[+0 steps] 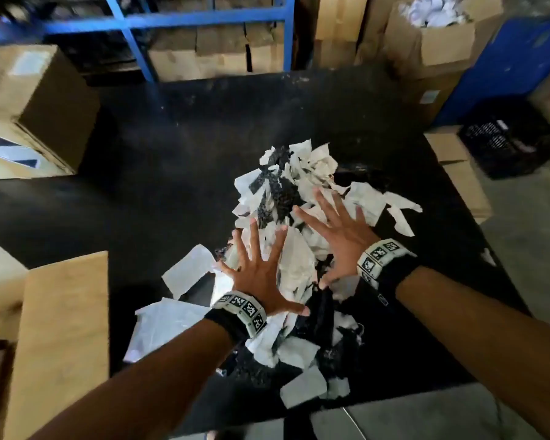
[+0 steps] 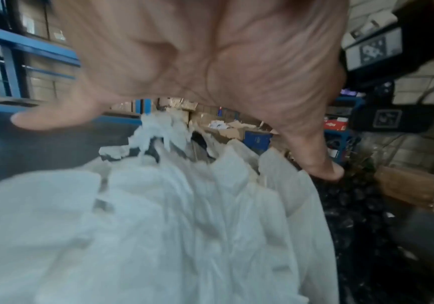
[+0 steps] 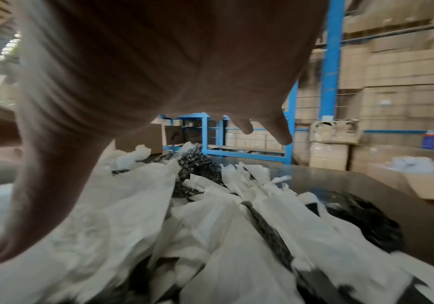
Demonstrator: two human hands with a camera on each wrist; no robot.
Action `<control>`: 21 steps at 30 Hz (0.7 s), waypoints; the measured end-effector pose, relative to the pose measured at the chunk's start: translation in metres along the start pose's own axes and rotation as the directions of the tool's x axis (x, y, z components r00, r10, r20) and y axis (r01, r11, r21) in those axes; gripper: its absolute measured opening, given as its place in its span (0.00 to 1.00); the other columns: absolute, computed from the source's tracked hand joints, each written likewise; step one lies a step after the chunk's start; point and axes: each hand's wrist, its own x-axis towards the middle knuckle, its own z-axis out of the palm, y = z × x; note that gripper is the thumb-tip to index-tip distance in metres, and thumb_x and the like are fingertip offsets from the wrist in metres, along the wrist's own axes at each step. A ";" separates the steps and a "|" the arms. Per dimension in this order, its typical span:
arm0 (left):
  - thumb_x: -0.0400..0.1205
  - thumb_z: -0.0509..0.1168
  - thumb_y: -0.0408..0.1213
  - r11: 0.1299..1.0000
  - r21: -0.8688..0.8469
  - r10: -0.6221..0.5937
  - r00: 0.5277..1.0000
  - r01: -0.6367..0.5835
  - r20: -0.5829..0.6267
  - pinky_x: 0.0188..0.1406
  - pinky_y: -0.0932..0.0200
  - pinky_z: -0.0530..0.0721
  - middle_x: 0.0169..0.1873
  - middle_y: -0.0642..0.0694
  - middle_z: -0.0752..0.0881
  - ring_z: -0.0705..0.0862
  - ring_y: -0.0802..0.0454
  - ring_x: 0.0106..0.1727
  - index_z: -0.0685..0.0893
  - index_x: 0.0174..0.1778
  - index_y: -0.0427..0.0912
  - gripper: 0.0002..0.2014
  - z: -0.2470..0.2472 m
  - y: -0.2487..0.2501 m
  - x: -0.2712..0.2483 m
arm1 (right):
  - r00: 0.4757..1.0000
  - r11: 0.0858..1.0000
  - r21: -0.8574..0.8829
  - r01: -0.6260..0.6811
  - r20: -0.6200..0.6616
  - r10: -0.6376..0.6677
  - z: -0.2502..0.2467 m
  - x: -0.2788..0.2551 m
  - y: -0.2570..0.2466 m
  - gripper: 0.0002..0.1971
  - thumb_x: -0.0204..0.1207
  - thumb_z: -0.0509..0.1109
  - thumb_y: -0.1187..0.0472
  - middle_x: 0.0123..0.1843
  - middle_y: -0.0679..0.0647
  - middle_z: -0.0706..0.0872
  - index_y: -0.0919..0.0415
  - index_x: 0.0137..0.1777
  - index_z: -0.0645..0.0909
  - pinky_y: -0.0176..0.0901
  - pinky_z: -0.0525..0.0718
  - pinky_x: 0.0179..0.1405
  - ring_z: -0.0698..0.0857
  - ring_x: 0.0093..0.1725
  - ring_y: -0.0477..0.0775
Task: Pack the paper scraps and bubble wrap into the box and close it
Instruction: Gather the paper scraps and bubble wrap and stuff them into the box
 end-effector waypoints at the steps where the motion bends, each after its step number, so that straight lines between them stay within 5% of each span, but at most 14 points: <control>1: 0.45 0.71 0.85 1.000 0.006 -0.026 0.999 0.026 0.022 0.64 0.01 0.51 0.79 0.46 0.14 0.17 0.28 0.80 0.22 0.81 0.70 0.80 0.003 0.005 0.007 | 0.998 0.998 -0.030 0.062 0.002 -0.062 -0.001 0.013 0.003 0.85 0.38 0.86 0.26 0.83 0.51 0.14 0.29 0.81 0.21 0.92 0.46 0.75 0.25 0.85 0.73; 6: 0.46 0.72 0.85 0.992 0.002 -0.123 0.991 0.123 0.058 0.65 0.02 0.53 0.79 0.43 0.13 0.18 0.25 0.79 0.19 0.80 0.66 0.81 0.032 0.005 0.047 | 0.974 0.964 -0.142 0.225 0.028 -0.223 -0.010 0.091 0.007 0.88 0.33 0.89 0.29 0.82 0.51 0.12 0.29 0.82 0.22 0.95 0.44 0.73 0.20 0.82 0.73; 11: 0.48 0.73 0.82 0.983 0.003 -0.182 0.972 0.184 0.146 0.67 0.03 0.50 0.76 0.42 0.10 0.19 0.24 0.80 0.16 0.77 0.68 0.80 0.058 -0.012 0.069 | 0.945 0.952 -0.149 0.268 0.234 -0.229 0.009 0.150 0.003 0.90 0.31 0.91 0.32 0.78 0.48 0.08 0.24 0.76 0.17 0.99 0.50 0.68 0.21 0.82 0.74; 14: 0.52 0.72 0.83 0.979 0.049 -0.202 0.964 0.197 0.173 0.72 0.07 0.54 0.76 0.42 0.11 0.23 0.25 0.82 0.16 0.78 0.67 0.78 0.071 -0.025 0.080 | 0.932 0.956 -0.183 0.229 0.324 -0.161 0.035 0.163 0.001 0.89 0.37 0.93 0.36 0.80 0.49 0.10 0.25 0.76 0.16 0.97 0.54 0.70 0.24 0.83 0.76; 18: 0.53 0.73 0.81 0.984 0.003 -0.174 0.972 0.176 0.155 0.76 0.12 0.54 0.79 0.44 0.14 0.25 0.28 0.84 0.18 0.78 0.69 0.77 0.078 -0.035 0.092 | 0.939 0.967 -0.159 0.197 0.313 -0.140 0.053 0.174 0.000 0.82 0.53 0.94 0.53 0.85 0.49 0.17 0.25 0.80 0.22 0.89 0.57 0.77 0.37 0.88 0.74; 21: 0.60 0.75 0.75 0.989 -0.036 -0.140 0.985 0.144 0.101 0.81 0.19 0.53 0.82 0.46 0.17 0.26 0.32 0.86 0.20 0.81 0.68 0.73 0.080 -0.036 0.096 | 0.942 0.968 -0.150 0.203 0.301 -0.151 0.057 0.179 0.004 0.80 0.56 0.93 0.58 0.87 0.47 0.22 0.23 0.81 0.25 0.85 0.58 0.79 0.43 0.89 0.72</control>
